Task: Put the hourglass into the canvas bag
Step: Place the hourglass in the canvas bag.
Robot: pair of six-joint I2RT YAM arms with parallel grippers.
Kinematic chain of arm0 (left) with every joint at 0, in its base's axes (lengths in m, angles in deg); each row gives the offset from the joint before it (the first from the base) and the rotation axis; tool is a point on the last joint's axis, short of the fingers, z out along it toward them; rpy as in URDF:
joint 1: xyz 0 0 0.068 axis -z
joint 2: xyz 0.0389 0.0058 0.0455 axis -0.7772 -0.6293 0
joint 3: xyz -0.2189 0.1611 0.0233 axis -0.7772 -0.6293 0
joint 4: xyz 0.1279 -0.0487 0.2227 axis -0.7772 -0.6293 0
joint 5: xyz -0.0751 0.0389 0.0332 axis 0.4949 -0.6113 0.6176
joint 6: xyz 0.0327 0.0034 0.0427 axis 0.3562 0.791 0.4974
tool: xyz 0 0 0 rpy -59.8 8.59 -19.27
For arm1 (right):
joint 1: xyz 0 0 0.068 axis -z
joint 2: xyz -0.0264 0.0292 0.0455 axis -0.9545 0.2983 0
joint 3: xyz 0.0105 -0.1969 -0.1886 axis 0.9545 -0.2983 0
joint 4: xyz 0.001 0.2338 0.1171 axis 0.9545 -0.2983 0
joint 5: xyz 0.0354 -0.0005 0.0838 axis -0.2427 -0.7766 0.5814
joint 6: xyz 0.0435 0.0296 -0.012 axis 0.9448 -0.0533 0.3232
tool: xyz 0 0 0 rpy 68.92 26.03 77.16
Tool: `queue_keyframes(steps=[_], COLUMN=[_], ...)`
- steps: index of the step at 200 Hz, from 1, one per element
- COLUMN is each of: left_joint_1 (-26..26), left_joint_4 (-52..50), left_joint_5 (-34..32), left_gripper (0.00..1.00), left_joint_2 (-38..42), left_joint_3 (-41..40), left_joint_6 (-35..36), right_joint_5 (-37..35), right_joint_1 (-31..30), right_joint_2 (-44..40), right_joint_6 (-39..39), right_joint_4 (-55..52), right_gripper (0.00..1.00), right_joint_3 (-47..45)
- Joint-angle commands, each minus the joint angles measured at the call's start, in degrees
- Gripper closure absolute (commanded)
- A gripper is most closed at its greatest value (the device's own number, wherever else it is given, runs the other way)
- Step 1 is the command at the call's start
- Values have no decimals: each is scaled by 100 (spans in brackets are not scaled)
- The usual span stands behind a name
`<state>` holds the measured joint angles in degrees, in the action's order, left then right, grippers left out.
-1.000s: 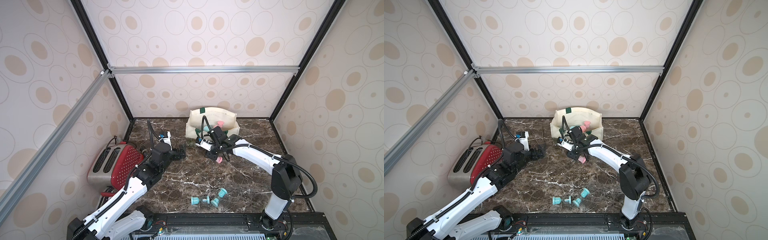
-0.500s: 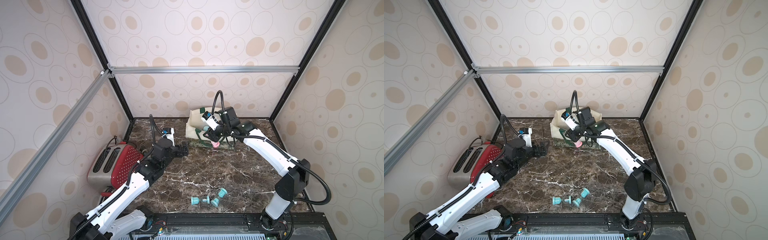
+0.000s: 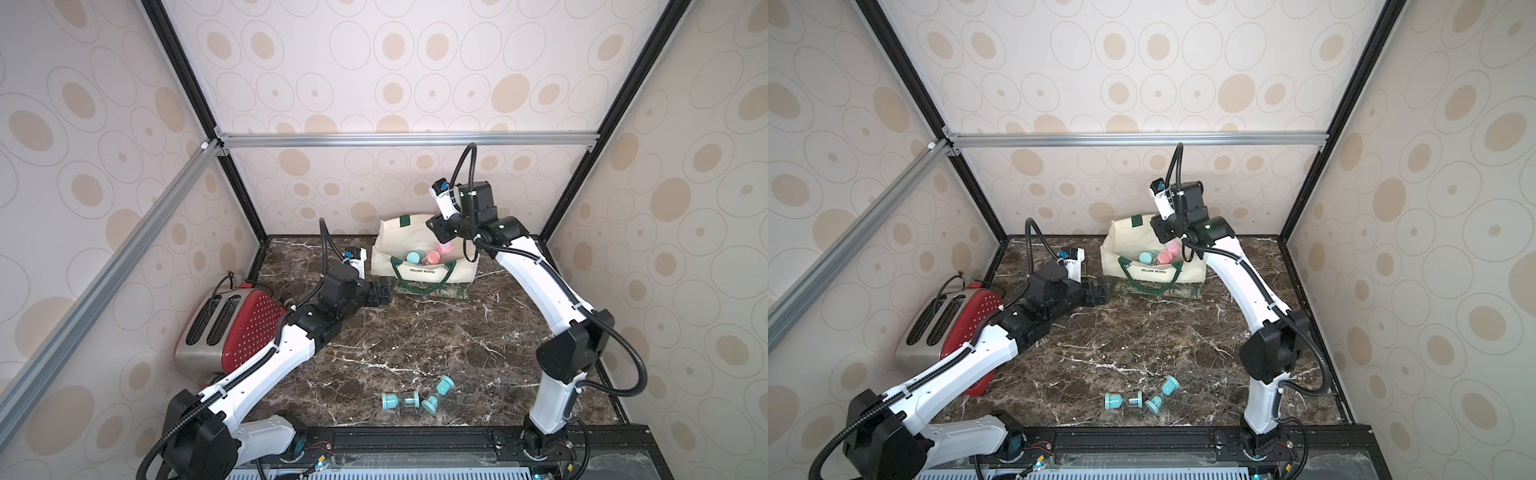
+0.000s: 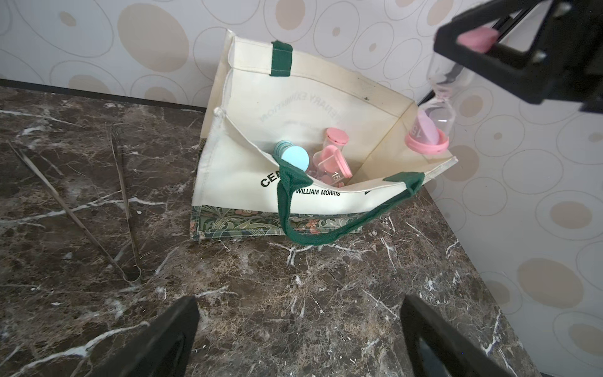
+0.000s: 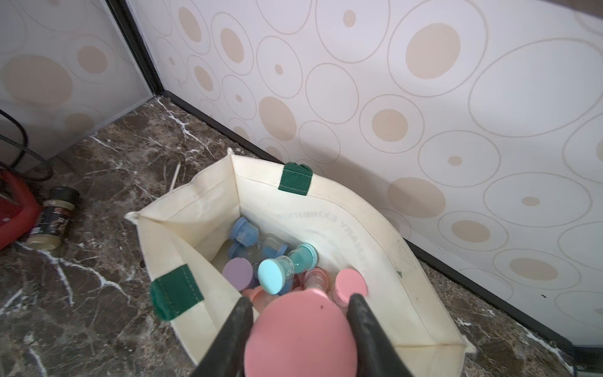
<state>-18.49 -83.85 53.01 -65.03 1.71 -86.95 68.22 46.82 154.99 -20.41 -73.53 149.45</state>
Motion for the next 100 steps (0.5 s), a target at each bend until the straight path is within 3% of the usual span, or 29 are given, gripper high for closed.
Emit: queue_keyframes(steps=[1,29,75,100], left_joint_1=[-27,-26,-33,-26], left_joint_4=[286,385,398,388], left_joint_5=[10,-189,-320,-345], left_gripper=[3,3,2,3], left_joint_2=[-128,-234,-319,-339], left_joint_3=[302,259,194,208], left_joint_6=[44,70,96,114], right_joint_5=[-101,-222,-514,-517], right_joint_1=[-10,-18,-18,-19], right_joint_2=[661,1251,1627,1637], right_joint_6=[-435,-761,-1060,-1080], right_joint_4=[-184,-369,-144,-43], right_gripper=[86,86,80,62], right_joint_3=[316,507,24,-139])
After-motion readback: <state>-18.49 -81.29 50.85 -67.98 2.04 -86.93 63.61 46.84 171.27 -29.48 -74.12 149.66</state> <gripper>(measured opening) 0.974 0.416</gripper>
